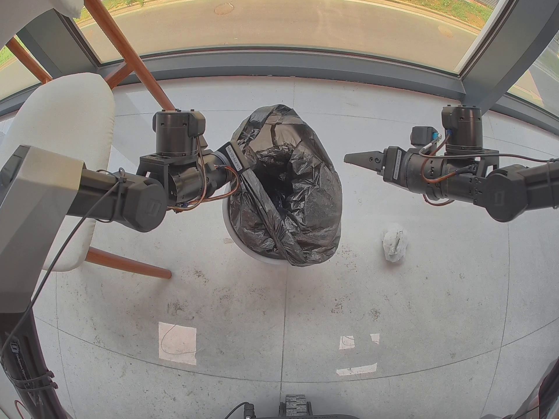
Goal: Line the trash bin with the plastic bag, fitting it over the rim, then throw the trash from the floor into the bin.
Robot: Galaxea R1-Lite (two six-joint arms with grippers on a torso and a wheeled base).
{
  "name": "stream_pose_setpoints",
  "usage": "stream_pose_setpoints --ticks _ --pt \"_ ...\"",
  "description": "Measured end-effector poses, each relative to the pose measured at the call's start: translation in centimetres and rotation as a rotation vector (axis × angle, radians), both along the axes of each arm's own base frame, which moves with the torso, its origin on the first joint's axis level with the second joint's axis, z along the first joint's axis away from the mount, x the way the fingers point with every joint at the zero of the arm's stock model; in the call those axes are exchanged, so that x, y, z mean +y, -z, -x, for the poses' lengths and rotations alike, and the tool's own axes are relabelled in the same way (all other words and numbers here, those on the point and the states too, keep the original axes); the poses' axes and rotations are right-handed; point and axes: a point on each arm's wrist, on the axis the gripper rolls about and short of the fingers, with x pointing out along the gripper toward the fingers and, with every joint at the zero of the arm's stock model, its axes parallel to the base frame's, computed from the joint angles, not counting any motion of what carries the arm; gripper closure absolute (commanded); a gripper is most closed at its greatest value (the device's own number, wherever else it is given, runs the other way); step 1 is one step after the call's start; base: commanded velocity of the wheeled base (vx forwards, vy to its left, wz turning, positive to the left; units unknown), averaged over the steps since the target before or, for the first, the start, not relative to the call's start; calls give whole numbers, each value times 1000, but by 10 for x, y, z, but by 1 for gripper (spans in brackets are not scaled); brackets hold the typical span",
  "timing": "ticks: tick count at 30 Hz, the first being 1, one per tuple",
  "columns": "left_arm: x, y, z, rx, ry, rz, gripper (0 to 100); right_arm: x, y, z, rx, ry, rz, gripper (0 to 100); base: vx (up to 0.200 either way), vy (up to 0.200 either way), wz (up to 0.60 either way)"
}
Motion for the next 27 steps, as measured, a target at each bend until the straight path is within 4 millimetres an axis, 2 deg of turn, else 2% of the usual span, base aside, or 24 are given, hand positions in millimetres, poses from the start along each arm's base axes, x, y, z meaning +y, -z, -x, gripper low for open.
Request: stream_pose_setpoints --ticks 8,11,20,25,26,27 --pt "4 18 1 67 -25 5 100 -17 -5 22 9 22 4 0 0 0 0" --pt "7 21 10 91 -20 -11 100 -22 -5 26 12 30 5 0 0 0 0" --pt "26 52 51 167 12 -120 100 -32 -5 32 16 53 7 0 0 0 0" --pt "48 55 56 176 -32 -131 100 -34 2 37 37 53 20 0 0 0 0" --pt "53 53 55 162 -45 -126 0 -34 3 38 42 52 23 0 0 0 0" --pt "56 51 54 149 -53 -120 0 -34 4 38 47 52 25 0 0 0 0"
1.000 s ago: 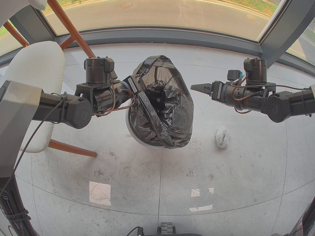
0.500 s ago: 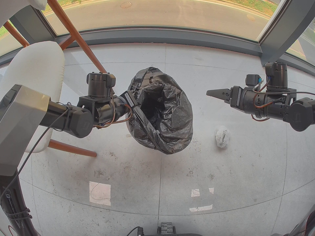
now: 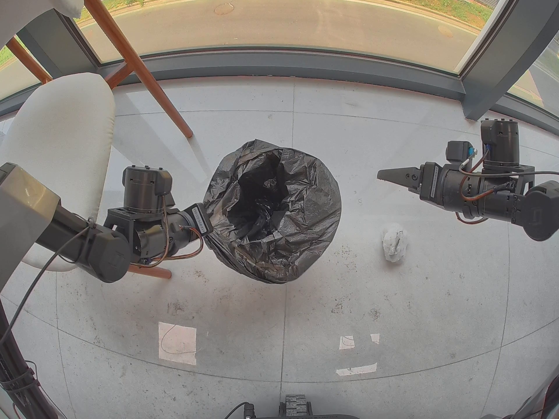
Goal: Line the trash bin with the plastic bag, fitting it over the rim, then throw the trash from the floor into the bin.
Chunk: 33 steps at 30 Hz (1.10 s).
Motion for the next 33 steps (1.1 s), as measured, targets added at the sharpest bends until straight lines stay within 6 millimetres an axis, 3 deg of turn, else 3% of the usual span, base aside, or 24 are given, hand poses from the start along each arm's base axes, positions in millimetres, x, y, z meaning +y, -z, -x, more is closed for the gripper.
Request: stream_pose_setpoints --ticks 4,11,16,22,26,29,33 --pt "12 -3 -3 -32 -32 8 0 0 3 2 10 0 5 0 0 0 0" --pt "14 4 4 -12 -29 -3 0 -6 11 5 35 18 20 0 0 0 0" --pt "0 5 22 -80 35 14 0 -33 21 2 30 84 61 0 0 0 0" --pt "-11 -3 56 -170 124 55 0 -91 33 -5 -16 231 112 0 0 0 0" --pt "-17 -19 86 -248 183 115 0 -129 46 -5 -36 283 124 0 0 0 0" --pt "-18 -30 102 -295 193 159 0 -141 63 1 6 290 124 0 0 0 0" --pt "-17 -42 110 -350 170 203 0 -138 84 3 71 268 121 0 0 0 0"
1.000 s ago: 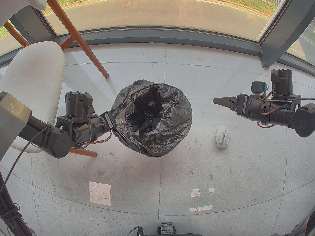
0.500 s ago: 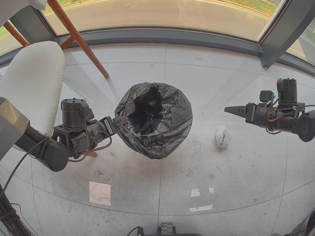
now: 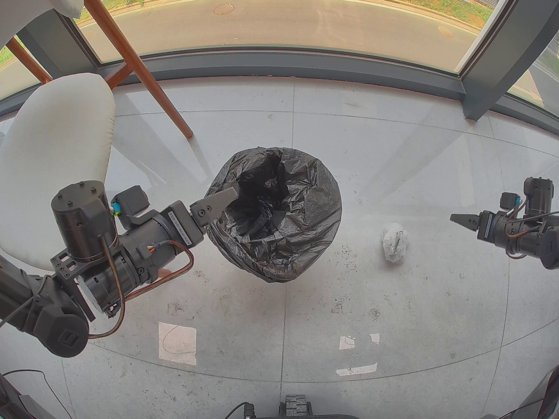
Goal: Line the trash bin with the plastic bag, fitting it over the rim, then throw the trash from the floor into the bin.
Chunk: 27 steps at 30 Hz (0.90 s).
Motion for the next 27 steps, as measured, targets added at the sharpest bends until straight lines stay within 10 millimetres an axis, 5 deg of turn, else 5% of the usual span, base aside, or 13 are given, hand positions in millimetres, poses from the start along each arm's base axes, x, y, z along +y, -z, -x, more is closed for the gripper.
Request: stream_pose_setpoints --ticks 4,13,27 --pt "1 -6 4 -16 -4 22 0 7 15 -12 20 -25 -3 0 0 0 0" --pt "1 -9 5 -27 -3 33 0 18 38 -61 -90 -46 20 0 -200 0 0" --pt "3 -8 11 -54 4 40 0 41 65 -125 -144 -19 45 0 0 0 0"
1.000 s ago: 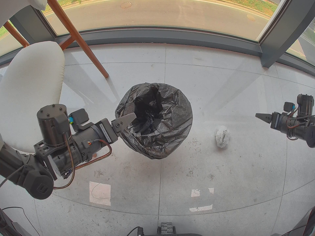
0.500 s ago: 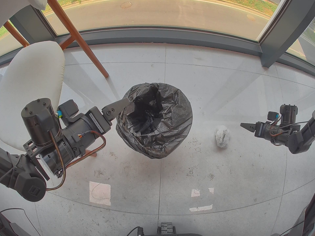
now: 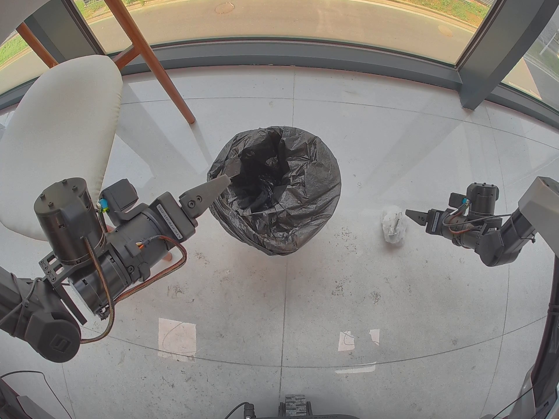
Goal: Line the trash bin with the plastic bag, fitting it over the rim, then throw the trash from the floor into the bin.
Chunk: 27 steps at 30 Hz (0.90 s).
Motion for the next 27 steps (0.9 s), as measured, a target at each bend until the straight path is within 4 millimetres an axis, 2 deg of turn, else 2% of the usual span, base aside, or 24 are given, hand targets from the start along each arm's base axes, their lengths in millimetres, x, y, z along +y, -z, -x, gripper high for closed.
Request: stream_pose_setpoints --ticks 4,14,20,21,27 --pt "2 3 4 -21 1 -1 0 6 3 -21 -26 19 -2 0 0 0 0" --pt "6 15 12 -4 6 -28 0 21 33 -66 -35 44 7 0 0 0 0" --pt "8 20 16 13 5 -36 0 34 61 -84 -8 40 21 0 0 0 0" --pt "9 21 17 14 4 -38 0 35 64 -86 -10 39 23 100 0 0 0" --pt "11 21 19 13 1 -36 0 39 80 -96 -16 37 21 100 0 0 0"
